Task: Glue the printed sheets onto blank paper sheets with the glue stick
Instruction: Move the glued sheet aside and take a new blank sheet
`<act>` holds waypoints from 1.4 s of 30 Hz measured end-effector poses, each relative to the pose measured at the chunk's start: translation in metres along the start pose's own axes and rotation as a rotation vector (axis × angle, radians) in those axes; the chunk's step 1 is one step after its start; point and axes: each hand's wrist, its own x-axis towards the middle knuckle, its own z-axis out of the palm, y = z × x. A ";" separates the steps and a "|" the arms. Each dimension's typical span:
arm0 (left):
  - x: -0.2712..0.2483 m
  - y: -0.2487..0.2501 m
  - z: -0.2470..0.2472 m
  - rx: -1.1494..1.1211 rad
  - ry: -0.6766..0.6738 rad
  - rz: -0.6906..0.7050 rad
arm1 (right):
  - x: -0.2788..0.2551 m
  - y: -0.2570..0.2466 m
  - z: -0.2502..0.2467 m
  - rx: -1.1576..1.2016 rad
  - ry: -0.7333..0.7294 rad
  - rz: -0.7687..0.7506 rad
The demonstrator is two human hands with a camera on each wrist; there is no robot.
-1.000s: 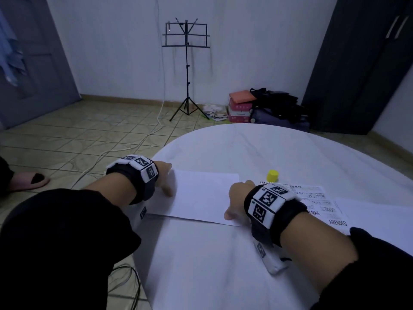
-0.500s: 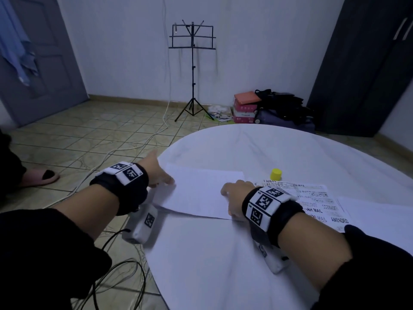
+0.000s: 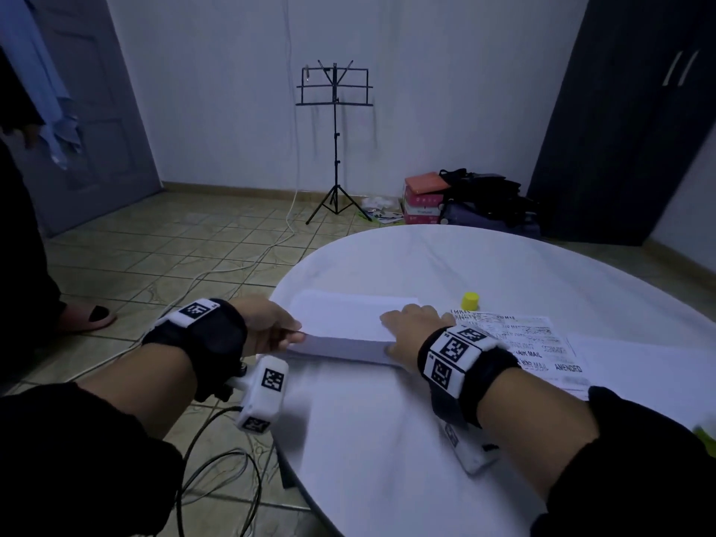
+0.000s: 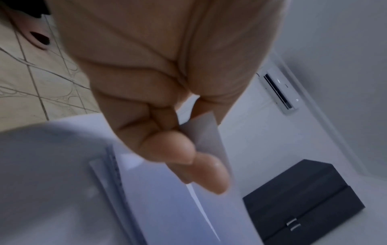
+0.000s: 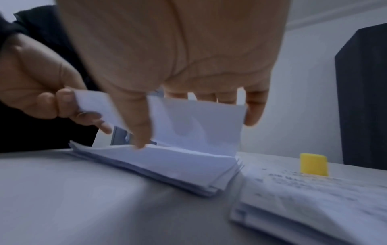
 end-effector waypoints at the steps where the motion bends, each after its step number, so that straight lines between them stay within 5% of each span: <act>1: -0.005 -0.002 0.002 -0.002 0.000 0.022 | -0.006 0.003 -0.005 -0.023 0.013 0.000; 12: -0.081 -0.038 0.058 0.641 -0.188 0.284 | -0.137 0.086 0.028 0.042 0.054 -0.069; 23: -0.116 -0.062 0.156 0.901 -0.299 0.326 | -0.244 0.155 0.042 -0.018 -0.314 -0.061; 29: -0.113 -0.053 0.181 1.040 -0.244 0.391 | -0.239 0.203 0.024 0.316 -0.168 0.305; 33: -0.115 -0.049 0.189 1.238 -0.202 0.398 | -0.222 0.233 0.033 0.750 -0.089 0.586; 36: -0.114 -0.053 0.191 1.422 -0.174 0.394 | -0.207 0.239 0.040 0.843 -0.051 0.569; 42: -0.114 -0.056 0.189 1.521 -0.193 0.413 | -0.186 0.222 0.033 0.596 0.015 0.396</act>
